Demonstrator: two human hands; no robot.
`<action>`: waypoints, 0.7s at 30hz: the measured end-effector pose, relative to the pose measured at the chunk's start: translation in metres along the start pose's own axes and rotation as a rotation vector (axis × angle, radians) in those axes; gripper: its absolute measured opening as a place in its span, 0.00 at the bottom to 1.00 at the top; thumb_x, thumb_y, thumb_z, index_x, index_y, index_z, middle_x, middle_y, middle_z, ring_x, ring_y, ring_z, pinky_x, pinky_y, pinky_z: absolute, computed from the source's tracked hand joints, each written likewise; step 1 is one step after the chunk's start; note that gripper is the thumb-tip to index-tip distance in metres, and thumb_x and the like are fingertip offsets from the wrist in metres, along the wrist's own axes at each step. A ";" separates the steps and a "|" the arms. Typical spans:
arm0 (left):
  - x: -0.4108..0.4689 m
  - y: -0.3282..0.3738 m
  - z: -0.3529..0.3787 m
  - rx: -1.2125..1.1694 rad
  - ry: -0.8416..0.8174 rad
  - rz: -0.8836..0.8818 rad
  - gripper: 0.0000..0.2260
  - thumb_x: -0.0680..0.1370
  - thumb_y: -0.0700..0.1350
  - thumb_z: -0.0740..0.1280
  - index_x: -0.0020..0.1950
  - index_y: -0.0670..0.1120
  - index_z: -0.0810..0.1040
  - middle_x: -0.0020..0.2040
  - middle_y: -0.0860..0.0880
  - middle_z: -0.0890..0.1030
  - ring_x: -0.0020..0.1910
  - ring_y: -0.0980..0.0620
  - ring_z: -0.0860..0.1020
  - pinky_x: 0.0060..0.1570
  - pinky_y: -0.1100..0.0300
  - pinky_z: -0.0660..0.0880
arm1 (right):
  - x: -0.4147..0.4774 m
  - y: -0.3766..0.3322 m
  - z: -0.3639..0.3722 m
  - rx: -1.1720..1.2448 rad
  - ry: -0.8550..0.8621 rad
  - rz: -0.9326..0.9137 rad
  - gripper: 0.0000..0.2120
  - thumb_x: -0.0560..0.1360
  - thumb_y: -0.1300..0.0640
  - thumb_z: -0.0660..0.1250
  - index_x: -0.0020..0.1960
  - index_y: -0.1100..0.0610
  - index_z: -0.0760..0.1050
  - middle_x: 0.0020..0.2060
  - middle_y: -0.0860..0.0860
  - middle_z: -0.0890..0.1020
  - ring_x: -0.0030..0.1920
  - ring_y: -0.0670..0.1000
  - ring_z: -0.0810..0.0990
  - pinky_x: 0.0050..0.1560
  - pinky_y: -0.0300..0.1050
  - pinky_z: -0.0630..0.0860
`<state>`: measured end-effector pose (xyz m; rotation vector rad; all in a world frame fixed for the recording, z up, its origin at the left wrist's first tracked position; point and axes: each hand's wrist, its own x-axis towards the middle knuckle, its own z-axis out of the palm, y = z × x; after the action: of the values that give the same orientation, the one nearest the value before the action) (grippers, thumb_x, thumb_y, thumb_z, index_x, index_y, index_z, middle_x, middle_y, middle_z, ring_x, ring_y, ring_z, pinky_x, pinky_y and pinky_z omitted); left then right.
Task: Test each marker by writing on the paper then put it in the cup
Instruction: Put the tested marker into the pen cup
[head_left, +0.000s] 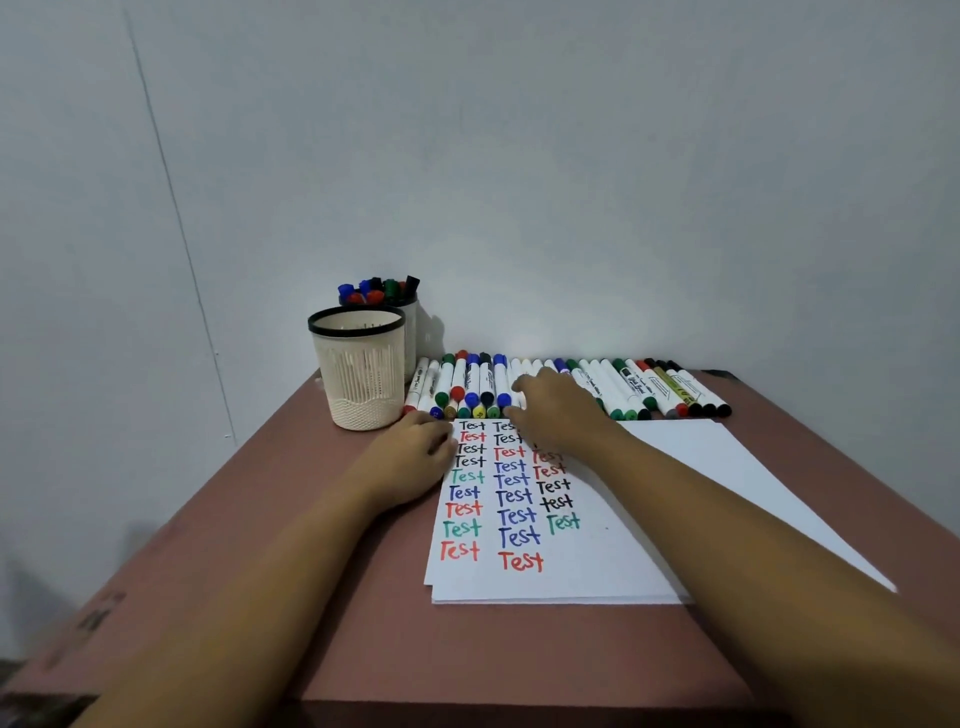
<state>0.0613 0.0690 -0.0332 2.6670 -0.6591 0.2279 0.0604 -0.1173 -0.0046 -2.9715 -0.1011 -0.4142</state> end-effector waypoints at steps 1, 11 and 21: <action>0.000 0.000 0.000 -0.002 0.002 0.001 0.19 0.81 0.50 0.55 0.70 0.45 0.69 0.68 0.46 0.69 0.65 0.52 0.67 0.63 0.60 0.63 | 0.007 -0.003 0.003 -0.038 -0.019 -0.013 0.19 0.80 0.49 0.58 0.67 0.58 0.69 0.64 0.57 0.71 0.64 0.58 0.69 0.61 0.53 0.69; 0.000 0.003 -0.002 0.012 -0.004 -0.001 0.17 0.81 0.50 0.56 0.67 0.45 0.71 0.66 0.45 0.70 0.64 0.51 0.68 0.62 0.57 0.67 | 0.025 -0.004 0.020 -0.172 0.134 -0.106 0.11 0.78 0.58 0.58 0.58 0.59 0.73 0.55 0.55 0.77 0.57 0.56 0.73 0.50 0.48 0.68; -0.001 0.002 -0.004 -0.102 0.103 -0.006 0.18 0.81 0.49 0.57 0.71 0.46 0.69 0.66 0.45 0.71 0.63 0.50 0.69 0.59 0.62 0.64 | -0.005 0.001 -0.002 0.380 0.490 0.006 0.14 0.79 0.58 0.59 0.62 0.62 0.75 0.54 0.56 0.80 0.53 0.54 0.77 0.49 0.44 0.72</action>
<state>0.0591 0.0691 -0.0293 2.5403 -0.6138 0.3191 0.0549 -0.1184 -0.0046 -2.4232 -0.1024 -0.9821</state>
